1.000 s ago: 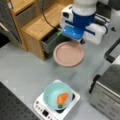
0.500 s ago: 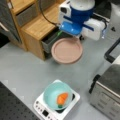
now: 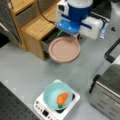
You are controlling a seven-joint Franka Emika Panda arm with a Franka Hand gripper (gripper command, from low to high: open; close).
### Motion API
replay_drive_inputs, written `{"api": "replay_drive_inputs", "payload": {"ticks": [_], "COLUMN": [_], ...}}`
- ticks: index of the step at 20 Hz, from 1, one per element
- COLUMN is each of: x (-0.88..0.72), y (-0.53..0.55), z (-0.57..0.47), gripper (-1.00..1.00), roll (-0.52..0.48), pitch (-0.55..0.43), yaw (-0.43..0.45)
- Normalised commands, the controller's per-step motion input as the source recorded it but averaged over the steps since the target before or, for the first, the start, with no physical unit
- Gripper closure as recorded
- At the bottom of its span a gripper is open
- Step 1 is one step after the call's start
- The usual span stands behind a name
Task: Pick up the pan. Place the pan on the table. Pick up the bowl. Place the bowl on the stove.
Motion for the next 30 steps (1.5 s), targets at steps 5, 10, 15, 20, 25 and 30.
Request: {"api": "replay_drive_inputs", "payload": {"ticks": [5, 10, 15, 20, 25, 30], "x": [0.44, 0.38, 0.33, 0.32, 0.33, 0.33], "y": [-0.10, -0.07, -0.07, -0.12, -0.13, -0.09], "z": [0.28, 0.30, 0.26, 0.22, 0.22, 0.22], "gripper": [1.00, 1.00, 1.00, 1.00, 1.00, 1.00], "roll": [0.131, 0.111, 0.103, 0.102, 0.100, 0.096], "pitch": [0.220, 0.249, 0.260, 0.253, 0.252, 0.251], "yaw": [0.059, 0.038, 0.032, 0.038, 0.048, 0.064]}}
